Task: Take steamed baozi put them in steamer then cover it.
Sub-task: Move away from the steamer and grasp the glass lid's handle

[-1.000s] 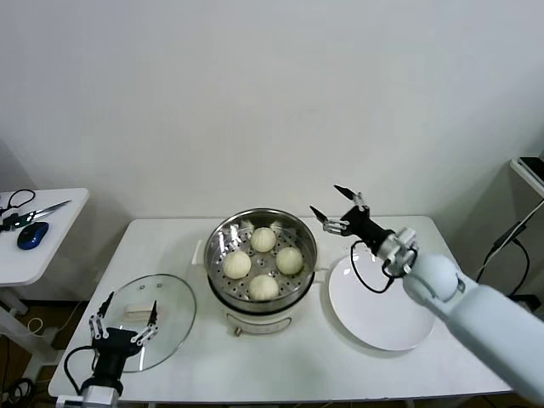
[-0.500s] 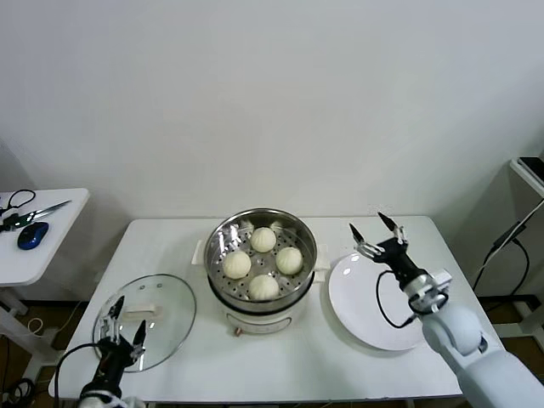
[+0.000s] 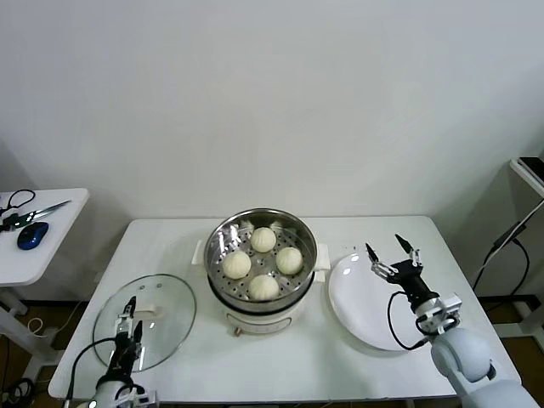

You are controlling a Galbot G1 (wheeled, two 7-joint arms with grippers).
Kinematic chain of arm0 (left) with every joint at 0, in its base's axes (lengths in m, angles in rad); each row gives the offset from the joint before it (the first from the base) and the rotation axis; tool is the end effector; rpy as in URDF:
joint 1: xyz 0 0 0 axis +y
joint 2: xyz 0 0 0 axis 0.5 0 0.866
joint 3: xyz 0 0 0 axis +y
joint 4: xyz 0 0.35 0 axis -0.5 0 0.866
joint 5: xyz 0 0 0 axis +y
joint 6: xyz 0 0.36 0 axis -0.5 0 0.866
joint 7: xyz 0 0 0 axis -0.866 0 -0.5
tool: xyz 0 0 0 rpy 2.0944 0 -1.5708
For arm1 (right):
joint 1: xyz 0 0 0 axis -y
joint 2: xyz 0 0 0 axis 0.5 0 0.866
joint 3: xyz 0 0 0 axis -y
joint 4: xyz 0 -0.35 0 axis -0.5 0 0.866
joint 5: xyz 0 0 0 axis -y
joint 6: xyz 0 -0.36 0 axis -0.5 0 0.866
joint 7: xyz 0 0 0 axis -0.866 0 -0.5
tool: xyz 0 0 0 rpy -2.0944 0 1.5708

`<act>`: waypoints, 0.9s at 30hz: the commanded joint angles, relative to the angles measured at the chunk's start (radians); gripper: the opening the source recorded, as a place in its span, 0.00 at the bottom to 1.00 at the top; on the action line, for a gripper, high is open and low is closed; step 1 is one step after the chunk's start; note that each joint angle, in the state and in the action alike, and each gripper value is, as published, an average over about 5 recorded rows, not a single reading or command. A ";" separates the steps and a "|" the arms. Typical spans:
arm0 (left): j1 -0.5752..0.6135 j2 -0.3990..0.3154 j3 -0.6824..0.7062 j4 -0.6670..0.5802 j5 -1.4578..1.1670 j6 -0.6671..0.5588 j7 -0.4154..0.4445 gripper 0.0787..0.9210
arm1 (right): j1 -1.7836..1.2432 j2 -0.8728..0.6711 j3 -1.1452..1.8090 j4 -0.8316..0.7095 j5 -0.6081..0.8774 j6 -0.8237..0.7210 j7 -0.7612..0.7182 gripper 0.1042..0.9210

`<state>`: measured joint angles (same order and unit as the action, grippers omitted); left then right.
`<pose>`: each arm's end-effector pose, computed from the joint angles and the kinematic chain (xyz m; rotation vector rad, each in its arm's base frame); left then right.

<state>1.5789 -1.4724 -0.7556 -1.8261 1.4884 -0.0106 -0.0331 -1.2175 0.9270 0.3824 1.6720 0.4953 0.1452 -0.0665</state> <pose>0.1655 0.1052 -0.3873 -0.0488 -1.9180 -2.1208 0.3018 -0.1479 -0.3371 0.4043 -3.0908 0.1735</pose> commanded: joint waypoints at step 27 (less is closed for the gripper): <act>-0.240 0.031 0.008 0.308 0.003 -0.016 -0.125 0.76 | -0.042 0.055 0.030 -0.025 -0.116 0.008 -0.031 0.88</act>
<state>1.3666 -1.4396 -0.7493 -1.5594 1.5030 -0.0159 -0.1461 -1.2576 0.9733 0.4112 1.6493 0.3927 0.1520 -0.0938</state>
